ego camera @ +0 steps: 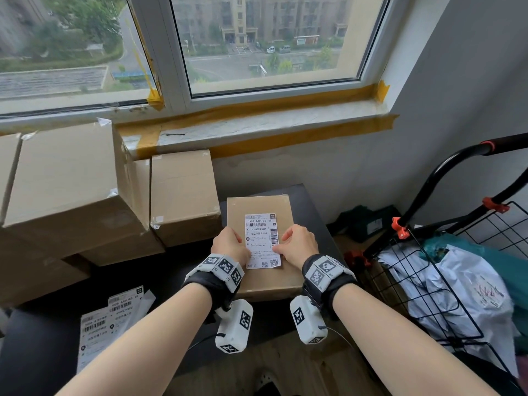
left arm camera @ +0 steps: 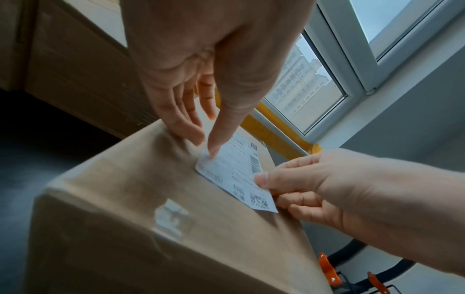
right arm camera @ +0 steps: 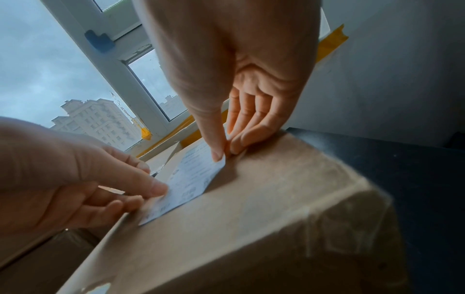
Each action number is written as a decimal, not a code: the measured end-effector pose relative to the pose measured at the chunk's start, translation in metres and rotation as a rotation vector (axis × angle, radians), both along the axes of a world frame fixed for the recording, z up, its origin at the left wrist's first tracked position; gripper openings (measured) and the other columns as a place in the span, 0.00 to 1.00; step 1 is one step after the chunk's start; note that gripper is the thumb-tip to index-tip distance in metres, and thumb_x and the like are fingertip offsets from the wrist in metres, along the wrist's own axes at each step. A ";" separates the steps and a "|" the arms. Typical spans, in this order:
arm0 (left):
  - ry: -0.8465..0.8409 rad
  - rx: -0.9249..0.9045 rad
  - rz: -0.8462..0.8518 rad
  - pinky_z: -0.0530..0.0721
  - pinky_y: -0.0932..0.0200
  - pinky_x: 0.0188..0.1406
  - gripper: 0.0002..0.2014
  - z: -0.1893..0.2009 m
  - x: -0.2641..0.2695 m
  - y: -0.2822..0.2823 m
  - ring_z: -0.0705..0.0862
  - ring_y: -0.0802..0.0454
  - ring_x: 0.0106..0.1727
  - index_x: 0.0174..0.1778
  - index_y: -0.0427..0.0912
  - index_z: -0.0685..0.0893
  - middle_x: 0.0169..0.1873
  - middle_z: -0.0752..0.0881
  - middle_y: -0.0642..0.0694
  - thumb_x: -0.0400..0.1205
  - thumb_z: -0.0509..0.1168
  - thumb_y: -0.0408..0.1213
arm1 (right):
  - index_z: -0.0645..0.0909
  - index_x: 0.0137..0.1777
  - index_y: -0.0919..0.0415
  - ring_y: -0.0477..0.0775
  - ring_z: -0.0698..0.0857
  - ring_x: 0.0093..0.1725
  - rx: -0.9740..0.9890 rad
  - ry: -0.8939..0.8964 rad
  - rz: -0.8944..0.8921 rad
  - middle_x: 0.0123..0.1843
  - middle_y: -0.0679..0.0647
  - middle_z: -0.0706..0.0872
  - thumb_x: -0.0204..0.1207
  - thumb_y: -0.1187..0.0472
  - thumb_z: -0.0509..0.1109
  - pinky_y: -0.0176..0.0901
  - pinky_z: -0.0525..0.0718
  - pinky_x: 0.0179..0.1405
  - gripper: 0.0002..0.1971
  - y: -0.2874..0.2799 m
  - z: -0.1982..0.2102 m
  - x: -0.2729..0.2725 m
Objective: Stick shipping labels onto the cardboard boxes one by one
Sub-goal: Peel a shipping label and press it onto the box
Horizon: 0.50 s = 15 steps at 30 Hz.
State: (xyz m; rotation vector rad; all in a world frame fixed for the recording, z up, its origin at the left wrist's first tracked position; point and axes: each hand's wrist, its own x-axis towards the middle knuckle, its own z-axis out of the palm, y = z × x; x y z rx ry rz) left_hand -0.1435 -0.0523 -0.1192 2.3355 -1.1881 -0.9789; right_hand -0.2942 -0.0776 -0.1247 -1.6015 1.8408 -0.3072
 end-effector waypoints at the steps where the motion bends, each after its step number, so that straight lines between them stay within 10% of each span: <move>1: -0.012 0.005 -0.016 0.74 0.62 0.33 0.12 0.001 0.002 0.000 0.81 0.49 0.45 0.44 0.43 0.77 0.45 0.83 0.46 0.72 0.74 0.32 | 0.78 0.46 0.55 0.51 0.80 0.47 -0.002 0.008 0.016 0.52 0.53 0.86 0.68 0.56 0.79 0.40 0.76 0.44 0.12 0.000 0.000 -0.001; 5: -0.002 0.011 -0.093 0.84 0.54 0.47 0.15 0.005 0.011 -0.003 0.84 0.48 0.49 0.45 0.44 0.80 0.48 0.85 0.46 0.68 0.78 0.37 | 0.79 0.46 0.54 0.52 0.81 0.48 0.014 0.058 0.083 0.51 0.51 0.85 0.67 0.51 0.79 0.42 0.78 0.46 0.14 -0.003 0.005 -0.003; 11: -0.306 -0.166 -0.631 0.70 0.49 0.75 0.34 0.013 0.019 -0.006 0.68 0.49 0.76 0.71 0.49 0.72 0.74 0.70 0.49 0.70 0.75 0.50 | 0.79 0.57 0.57 0.56 0.84 0.57 -0.255 0.009 0.280 0.57 0.53 0.85 0.80 0.56 0.64 0.49 0.82 0.56 0.10 -0.006 0.010 0.006; 15: -0.376 -0.002 -0.821 0.44 0.43 0.83 0.57 0.008 0.024 -0.014 0.43 0.51 0.85 0.84 0.48 0.47 0.84 0.45 0.51 0.66 0.75 0.60 | 0.56 0.82 0.59 0.51 0.54 0.84 -0.101 0.146 0.636 0.85 0.52 0.56 0.85 0.57 0.53 0.46 0.52 0.83 0.26 -0.012 0.005 0.018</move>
